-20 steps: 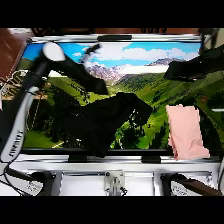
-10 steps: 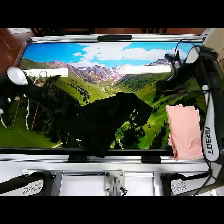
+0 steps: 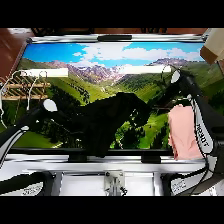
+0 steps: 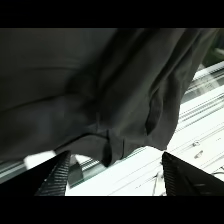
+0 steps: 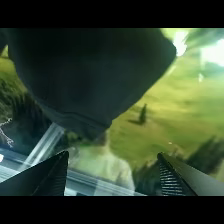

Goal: Fold the shirts.

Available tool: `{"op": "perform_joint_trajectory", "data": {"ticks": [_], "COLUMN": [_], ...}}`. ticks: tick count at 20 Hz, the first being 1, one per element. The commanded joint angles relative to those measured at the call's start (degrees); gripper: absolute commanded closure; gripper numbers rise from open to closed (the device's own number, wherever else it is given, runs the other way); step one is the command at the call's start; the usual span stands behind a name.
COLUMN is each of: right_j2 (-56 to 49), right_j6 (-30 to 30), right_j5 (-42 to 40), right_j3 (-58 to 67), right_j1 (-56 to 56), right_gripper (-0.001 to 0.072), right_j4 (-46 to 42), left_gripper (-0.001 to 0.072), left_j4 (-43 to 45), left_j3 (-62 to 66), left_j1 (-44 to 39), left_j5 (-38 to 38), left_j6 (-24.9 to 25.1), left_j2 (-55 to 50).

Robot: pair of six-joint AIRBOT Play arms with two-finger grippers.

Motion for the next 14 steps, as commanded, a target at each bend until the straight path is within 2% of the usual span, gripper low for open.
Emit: {"op": "perform_joint_trajectory", "data": {"ticks": [1,4,6,7,8,9,10,11,13,14], "right_j2": [-0.2,-0.2,-0.2,-0.2,-0.2,-0.2,-0.2,-0.2,-0.2,-0.2], "right_j6": [-0.3,0.9,3.1,3.9,4.1,4.1,4.1,4.2,4.2,4.2], "right_j5": [-2.5,-3.9,-7.3,-9.4,-11.1,-12.8,-14.2,-15.4,-17.3,-17.8], "right_j3": [-4.4,-4.6,-5.0,-5.7,-6.6,-7.5,-8.3,-9.0,-10.1,-10.4], "right_j1": [-0.4,-0.7,-0.7,-0.6,-0.6,-0.6,-0.6,-0.6,-0.4,0.1], "right_gripper": [0.0045,0.0045,0.0045,0.0045,0.0046,0.0046,0.0046,0.0046,0.0049,0.0113], "right_j4": [2.1,1.7,2.1,3.0,4.0,5.2,6.5,7.9,11.2,11.6], "left_gripper": [-0.0004,0.0021,0.0293,0.0357,0.0495,0.0594,0.0652,0.0679,0.0679,0.0679], "left_j4": [-1.0,-3.0,-5.5,-5.8,-5.8,-5.7,-5.7,-5.7,-5.7,-5.7], "left_j3": [-1.0,-1.0,-1.0,-1.0,-0.9,-0.9,-0.8,-0.7,-0.6,-0.6], "left_j1": [-4.6,-6.0,-5.9,-5.9,-5.9,-5.8,-5.7,-5.3,-4.7,-4.3], "left_j5": [2.8,6.2,7.8,8.2,8.1,8.0,7.5,6.7,6.2,6.1], "left_j6": [1.0,1.0,1.0,1.0,1.0,1.4,2.6,4.2,4.2,4.2], "left_j2": [-3.0,-3.3,-3.3,-3.3,-3.3,-3.2,-3.1,-3.1,-3.1,-3.1]}}
